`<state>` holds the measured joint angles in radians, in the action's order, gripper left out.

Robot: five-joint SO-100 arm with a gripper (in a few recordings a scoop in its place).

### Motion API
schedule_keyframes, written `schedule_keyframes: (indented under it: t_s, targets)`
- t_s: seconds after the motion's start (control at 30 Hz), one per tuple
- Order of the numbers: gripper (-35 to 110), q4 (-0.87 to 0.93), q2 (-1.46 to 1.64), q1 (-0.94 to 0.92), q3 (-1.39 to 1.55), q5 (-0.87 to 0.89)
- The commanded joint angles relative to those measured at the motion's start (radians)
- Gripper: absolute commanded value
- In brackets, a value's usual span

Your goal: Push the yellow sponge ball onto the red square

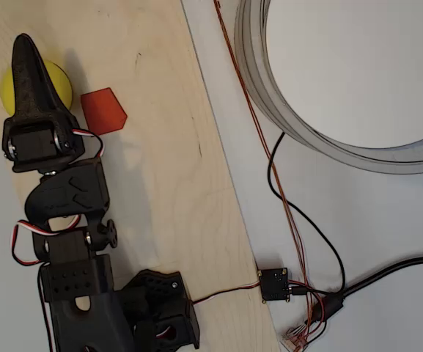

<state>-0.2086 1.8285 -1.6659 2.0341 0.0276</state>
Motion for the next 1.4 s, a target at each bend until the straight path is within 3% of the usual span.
schedule_keyframes:
  t_s: [0.0,0.6,1.37]
  targets:
    - [16,0.233,-0.121,0.146,-0.084,0.153]
    - [18,0.485,-0.356,0.225,-0.445,0.209]
    - [18,0.528,-0.726,0.207,-0.641,0.609]
